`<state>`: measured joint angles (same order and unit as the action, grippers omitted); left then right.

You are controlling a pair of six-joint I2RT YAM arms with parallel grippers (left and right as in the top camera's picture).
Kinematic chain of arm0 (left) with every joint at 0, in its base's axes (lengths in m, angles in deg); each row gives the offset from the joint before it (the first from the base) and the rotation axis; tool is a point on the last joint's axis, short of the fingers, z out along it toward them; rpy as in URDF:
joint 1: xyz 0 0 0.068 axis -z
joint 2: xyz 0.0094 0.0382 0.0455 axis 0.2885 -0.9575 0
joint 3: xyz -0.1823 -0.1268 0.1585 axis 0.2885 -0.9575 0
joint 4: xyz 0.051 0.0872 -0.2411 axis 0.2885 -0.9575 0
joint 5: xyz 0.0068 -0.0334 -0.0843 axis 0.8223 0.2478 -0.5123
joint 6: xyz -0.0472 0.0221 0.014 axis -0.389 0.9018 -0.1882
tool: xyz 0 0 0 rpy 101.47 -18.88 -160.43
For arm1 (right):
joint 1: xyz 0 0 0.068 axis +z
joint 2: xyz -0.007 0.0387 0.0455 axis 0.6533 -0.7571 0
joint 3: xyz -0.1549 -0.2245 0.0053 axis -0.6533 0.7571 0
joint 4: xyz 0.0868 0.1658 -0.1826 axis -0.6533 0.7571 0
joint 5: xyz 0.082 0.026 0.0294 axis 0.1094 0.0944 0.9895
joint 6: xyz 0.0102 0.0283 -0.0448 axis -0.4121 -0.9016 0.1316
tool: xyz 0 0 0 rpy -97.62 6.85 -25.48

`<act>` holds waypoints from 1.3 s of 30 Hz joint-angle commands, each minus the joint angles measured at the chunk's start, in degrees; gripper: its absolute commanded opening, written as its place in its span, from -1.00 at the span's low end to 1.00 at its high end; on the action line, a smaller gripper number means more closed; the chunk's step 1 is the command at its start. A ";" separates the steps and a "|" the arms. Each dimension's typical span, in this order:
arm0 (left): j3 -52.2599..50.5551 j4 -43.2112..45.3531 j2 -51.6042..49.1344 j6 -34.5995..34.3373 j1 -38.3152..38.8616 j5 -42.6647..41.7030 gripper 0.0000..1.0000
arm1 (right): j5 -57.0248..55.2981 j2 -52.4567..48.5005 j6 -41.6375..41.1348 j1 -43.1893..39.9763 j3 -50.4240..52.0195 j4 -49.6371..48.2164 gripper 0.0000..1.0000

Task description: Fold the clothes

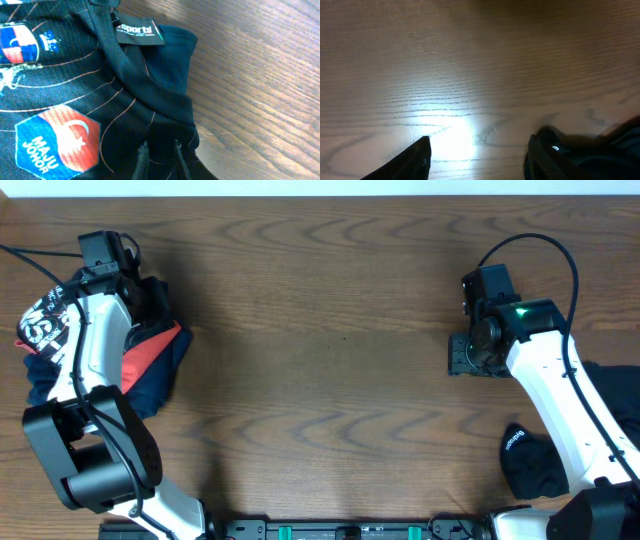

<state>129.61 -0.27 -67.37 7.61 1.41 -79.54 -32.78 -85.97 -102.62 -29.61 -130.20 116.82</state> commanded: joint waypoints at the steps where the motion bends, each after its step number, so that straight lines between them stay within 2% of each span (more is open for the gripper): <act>1: -0.09 -0.72 -0.85 0.02 -0.04 0.96 -0.75 | 0.22 0.66 0.48 -0.42 -0.76 -0.09 0.21; 5: -0.09 -1.18 -0.85 0.02 -0.04 0.96 -0.78 | 0.22 0.66 0.48 -0.42 -0.76 -0.26 0.21; 6: -0.09 -1.16 -0.85 0.02 -0.04 0.96 -0.73 | 0.22 0.66 0.48 -0.42 -0.76 -0.33 0.22; 7: -0.09 -1.07 -0.85 0.02 -0.02 0.96 -0.30 | 0.22 0.66 0.50 -0.42 -0.76 -0.42 0.21; 8: -0.09 -0.90 -0.85 0.04 0.02 0.96 0.04 | 0.22 0.66 0.50 -0.42 -0.76 -0.55 0.22; 9: -0.09 -0.70 -0.85 0.07 0.09 0.98 0.14 | 0.22 0.66 0.50 -0.42 -0.76 -0.70 0.22; 17: -0.09 1.16 -1.03 2.49 2.10 4.50 0.15 | 0.22 0.66 0.48 -0.42 -0.76 -1.38 0.24; 22: -0.09 1.07 -1.84 2.45 3.13 6.16 0.13 | 0.22 0.66 0.48 -0.42 -0.76 -1.36 0.24; 25: -0.09 0.59 -2.49 2.45 3.17 6.16 -0.06 | 0.22 0.66 0.50 -0.42 -0.76 -1.33 0.24; 29: -0.09 0.00 -2.84 2.45 3.17 7.30 -0.07 | 0.22 0.66 0.50 -0.42 -0.76 -1.33 0.23; 32: -0.09 -0.07 -2.84 2.54 3.17 8.98 -0.18 | 0.22 0.66 0.50 -0.42 -0.76 -1.31 0.24; 34: -0.09 -0.11 -2.84 2.86 3.17 9.14 -0.29 | 0.22 0.66 0.50 -0.42 -0.76 -1.33 0.23; 38: -0.09 -0.28 -2.62 2.86 3.23 9.07 -0.77 | 0.24 0.66 0.48 -0.42 -0.76 -1.33 0.24; 39: -0.07 -0.35 -2.43 2.86 3.26 9.01 -0.83 | 0.22 0.66 0.48 -0.42 -0.76 -1.31 0.24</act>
<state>129.61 -0.23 -69.56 9.97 4.67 -71.76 -32.78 -85.97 -102.49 -29.61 -130.20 115.46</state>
